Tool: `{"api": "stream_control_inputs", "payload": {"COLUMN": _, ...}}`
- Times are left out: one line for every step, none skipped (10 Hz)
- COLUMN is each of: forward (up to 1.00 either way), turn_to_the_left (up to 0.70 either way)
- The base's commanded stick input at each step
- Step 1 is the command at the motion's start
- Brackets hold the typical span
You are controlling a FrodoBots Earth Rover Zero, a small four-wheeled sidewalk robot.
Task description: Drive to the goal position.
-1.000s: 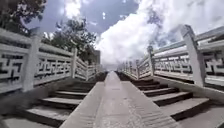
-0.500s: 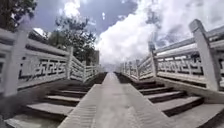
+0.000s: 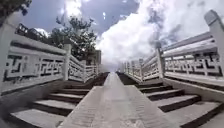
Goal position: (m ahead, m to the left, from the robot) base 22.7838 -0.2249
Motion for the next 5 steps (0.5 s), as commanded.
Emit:
{"api": "stream_control_inputs", "payload": {"forward": 0.7, "turn_to_the_left": 0.0}}
{"api": "stream_control_inputs", "payload": {"forward": 0.7, "turn_to_the_left": 0.0}}
{"api": "stream_control_inputs", "payload": {"forward": 0.7, "turn_to_the_left": 0.0}}
{"api": "stream_control_inputs", "payload": {"forward": 0.7, "turn_to_the_left": 0.0}}
{"api": "stream_control_inputs", "payload": {"forward": 0.7, "turn_to_the_left": 0.0}}
